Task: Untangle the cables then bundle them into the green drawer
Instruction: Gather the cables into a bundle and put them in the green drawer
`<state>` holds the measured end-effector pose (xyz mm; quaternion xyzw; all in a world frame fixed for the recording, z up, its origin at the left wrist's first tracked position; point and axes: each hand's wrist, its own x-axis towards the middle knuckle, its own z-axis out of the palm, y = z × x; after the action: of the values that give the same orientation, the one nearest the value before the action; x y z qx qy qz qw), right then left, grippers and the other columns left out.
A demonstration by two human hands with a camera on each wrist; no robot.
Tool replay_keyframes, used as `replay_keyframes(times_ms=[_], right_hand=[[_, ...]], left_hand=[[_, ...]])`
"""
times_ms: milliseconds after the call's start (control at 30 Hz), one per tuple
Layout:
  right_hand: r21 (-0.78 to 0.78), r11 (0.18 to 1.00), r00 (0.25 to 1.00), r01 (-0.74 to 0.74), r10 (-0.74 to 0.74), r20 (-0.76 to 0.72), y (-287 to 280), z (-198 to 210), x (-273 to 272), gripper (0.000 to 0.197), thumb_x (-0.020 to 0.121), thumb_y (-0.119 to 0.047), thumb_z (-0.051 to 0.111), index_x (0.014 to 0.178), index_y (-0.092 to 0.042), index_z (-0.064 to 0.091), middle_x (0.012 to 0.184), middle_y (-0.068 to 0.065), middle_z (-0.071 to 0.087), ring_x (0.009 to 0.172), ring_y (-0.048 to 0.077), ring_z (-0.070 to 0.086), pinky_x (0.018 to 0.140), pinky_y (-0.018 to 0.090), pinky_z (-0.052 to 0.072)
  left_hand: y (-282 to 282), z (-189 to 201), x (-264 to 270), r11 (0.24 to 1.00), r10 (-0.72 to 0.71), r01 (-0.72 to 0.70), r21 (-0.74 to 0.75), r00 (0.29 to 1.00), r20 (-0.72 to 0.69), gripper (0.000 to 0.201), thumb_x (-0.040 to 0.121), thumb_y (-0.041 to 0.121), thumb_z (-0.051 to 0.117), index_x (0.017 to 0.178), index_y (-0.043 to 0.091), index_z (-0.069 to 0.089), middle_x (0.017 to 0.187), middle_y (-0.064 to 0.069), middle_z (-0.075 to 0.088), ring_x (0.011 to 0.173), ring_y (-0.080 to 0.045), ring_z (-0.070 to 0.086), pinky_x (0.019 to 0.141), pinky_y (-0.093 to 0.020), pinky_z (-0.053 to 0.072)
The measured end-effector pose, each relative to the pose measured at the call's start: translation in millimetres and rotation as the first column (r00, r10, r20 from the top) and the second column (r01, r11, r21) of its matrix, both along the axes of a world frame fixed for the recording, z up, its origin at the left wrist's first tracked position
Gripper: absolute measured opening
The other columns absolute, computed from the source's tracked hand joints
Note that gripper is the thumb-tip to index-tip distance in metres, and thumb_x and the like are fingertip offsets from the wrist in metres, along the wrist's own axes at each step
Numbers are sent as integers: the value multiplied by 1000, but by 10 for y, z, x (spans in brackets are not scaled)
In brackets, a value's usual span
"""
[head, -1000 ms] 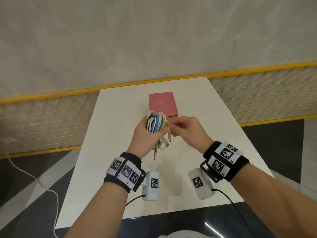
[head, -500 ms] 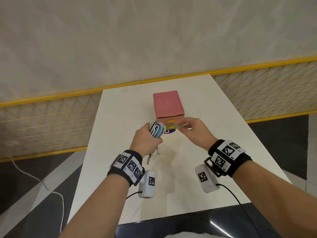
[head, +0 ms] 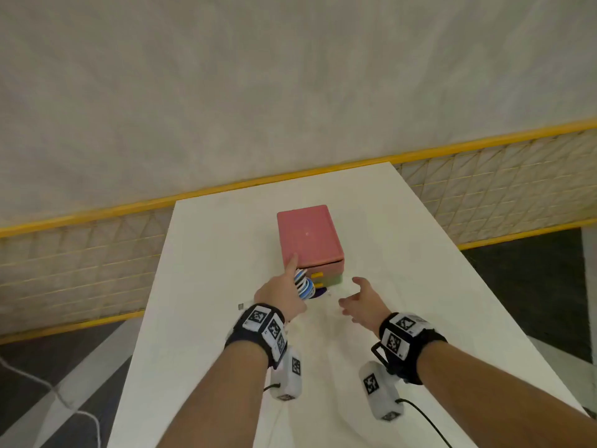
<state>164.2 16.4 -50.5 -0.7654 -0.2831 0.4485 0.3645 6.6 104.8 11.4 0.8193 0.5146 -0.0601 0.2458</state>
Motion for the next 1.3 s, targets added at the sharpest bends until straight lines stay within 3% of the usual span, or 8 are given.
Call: replay_keyframes(times_ms=[133, 267, 500, 733, 867, 967, 1200, 1300], right_hand=[[-6, 999, 990, 46, -46, -136, 299, -95, -17, 65, 88, -11, 58, 141, -13, 22, 94, 12, 61, 80, 25, 59, 65, 32, 50], [-10, 979, 941, 206, -201, -271, 616, -244, -93, 62, 72, -11, 74, 123, -2, 40, 105, 18, 64, 87, 31, 67, 72, 40, 59], [73, 947, 919, 314, -284, -274, 611, -455, -122, 77, 53, -13, 80, 121, 4, 48, 108, 24, 66, 89, 35, 69, 75, 47, 60], [72, 931, 878, 359, -311, -363, -98, -331, -357, 52, 76, 10, 67, 117, -5, 38, 90, 13, 58, 71, 24, 58, 67, 37, 54], [-90, 972, 972, 217, -224, -70, -259, -280, -300, 64, 76, -20, 70, 131, -12, 39, 121, 14, 48, 101, 29, 55, 91, 42, 48], [-67, 978, 976, 196, -188, 110, -122, -148, -194, 67, 79, -31, 63, 140, -19, 38, 135, 14, 31, 126, 33, 39, 109, 45, 36], [17, 999, 980, -45, 41, 193, 107, -134, -37, 55, 82, 4, 44, 135, -8, 46, 128, 21, 48, 99, 32, 57, 85, 33, 49], [72, 995, 971, -74, 56, 231, 35, -179, -31, 57, 82, 7, 44, 137, -9, 42, 124, 21, 46, 100, 27, 52, 92, 37, 49]], left_hand=[[68, -48, 24, 1000, 18, -17, 23, 999, -29, 101, 78, 19, 64, 153, 45, 3, 107, -2, 66, 89, -25, 63, 75, -32, 51], [79, 1, -7, 1000, 27, -27, 7, 999, -47, 102, 76, 17, 67, 152, 48, 7, 96, 0, 61, 79, -23, 58, 69, -30, 47], [81, -67, -23, 999, 38, -38, -11, 999, -21, 105, 75, 18, 69, 151, 51, 4, 96, -4, 66, 79, -26, 63, 72, -34, 53], [197, -32, -107, 994, -5, 13, -110, 998, 67, 108, 69, 21, 72, 150, 51, 7, 124, -2, 62, 93, -27, 65, 86, -39, 56], [92, -34, -106, 996, 57, -44, -80, 983, 172, 97, 69, 20, 70, 149, 42, 21, 119, -2, 64, 91, -28, 65, 85, -41, 55], [-69, -32, -65, 992, 102, -119, 51, 961, 259, 55, 73, 24, 69, 123, 25, 45, 94, -3, 66, 81, -29, 64, 76, -39, 55], [-250, -73, 322, 985, -111, 105, 137, 993, 40, 34, 82, 25, 66, 110, 14, 50, 96, -5, 63, 84, -27, 60, 71, -34, 46], [-293, -212, 485, 982, -134, 151, 114, 980, -147, 29, 85, 21, 64, 112, 11, 57, 108, -9, 66, 95, -29, 65, 71, -33, 47]])
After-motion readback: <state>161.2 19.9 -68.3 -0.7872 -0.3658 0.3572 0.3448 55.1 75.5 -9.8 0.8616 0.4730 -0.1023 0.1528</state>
